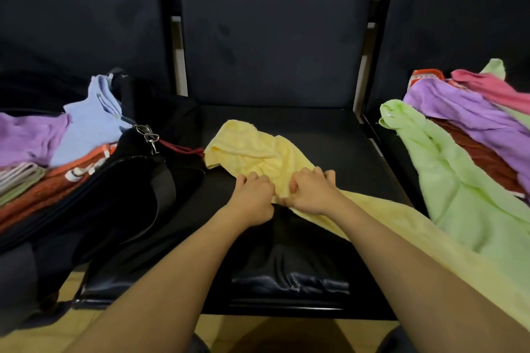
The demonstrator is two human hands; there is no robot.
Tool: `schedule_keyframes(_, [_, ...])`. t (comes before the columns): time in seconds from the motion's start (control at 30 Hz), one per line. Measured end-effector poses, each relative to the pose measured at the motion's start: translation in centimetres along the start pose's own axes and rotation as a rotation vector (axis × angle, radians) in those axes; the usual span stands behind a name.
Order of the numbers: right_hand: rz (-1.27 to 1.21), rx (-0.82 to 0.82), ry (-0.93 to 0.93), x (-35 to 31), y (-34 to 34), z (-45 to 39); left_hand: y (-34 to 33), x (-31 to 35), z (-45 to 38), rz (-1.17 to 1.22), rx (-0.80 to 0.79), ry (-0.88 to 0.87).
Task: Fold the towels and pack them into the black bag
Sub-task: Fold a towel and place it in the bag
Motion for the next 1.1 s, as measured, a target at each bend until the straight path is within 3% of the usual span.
schedule_keyframes(0.1, [0.049, 0.076, 0.057, -0.3, -0.1, 0.3, -0.5, 0.0, 0.2, 0.032, 0.015, 0.014])
schedule_keyframes(0.17, [-0.048, 0.179, 0.022, 0.0, 1.1, 0.4, -0.6, 0.0, 0.2, 0.038, 0.023, 0.02])
schedule_keyframes(0.37, [-0.733, 0.494, -0.178, 3.6, 4.9, 1.9, -0.9, 0.2, -0.1, 0.004, 0.002, 0.013])
schedule_keyframes(0.5, [-0.767, 0.532, -0.255, 5.3, 4.9, 2.3, -0.4, 0.5, -0.2, -0.03, 0.093, 0.003])
schedule_keyframes(0.6, [-0.735, 0.529, -0.266, 5.7, 4.5, 2.3, 1.1, 0.0, -0.1, -0.054, 0.248, 0.058])
schedule_keyframes(0.73, [-0.587, 0.521, -0.165, 5.2, 4.9, 2.1, 4.7, -2.4, 1.2, 0.315, 0.532, 0.265])
schedule_keyframes(0.83, [-0.555, 0.531, -0.113, 5.0, 5.3, 2.0, 6.4, -3.8, 2.2, 0.626, 0.698, 0.349])
schedule_keyframes(0.93, [-0.512, 0.52, -0.113, 5.0, 5.4, 1.9, 7.3, -4.8, 3.0, 0.79, 0.838, 0.395])
schedule_keyframes(1.0, [-0.334, 0.466, -0.141, 4.9, 5.0, 1.8, 7.2, -4.6, 2.2, 0.727, 0.75, 0.387])
schedule_keyframes(1.1, [-0.027, 0.479, -0.133, 4.3, 4.7, 1.9, 4.9, -2.7, 0.2, 0.495, 0.404, 0.345])
Point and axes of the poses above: each hand's wrist, its own z-axis away from the middle knuckle, its own y-axis out of the back of the hand, x = y × z, the point moved 7 cm from there along -z, towards the middle knuckle, and after that the axes turned 2 degrees about -x, right-handed, at the moved point
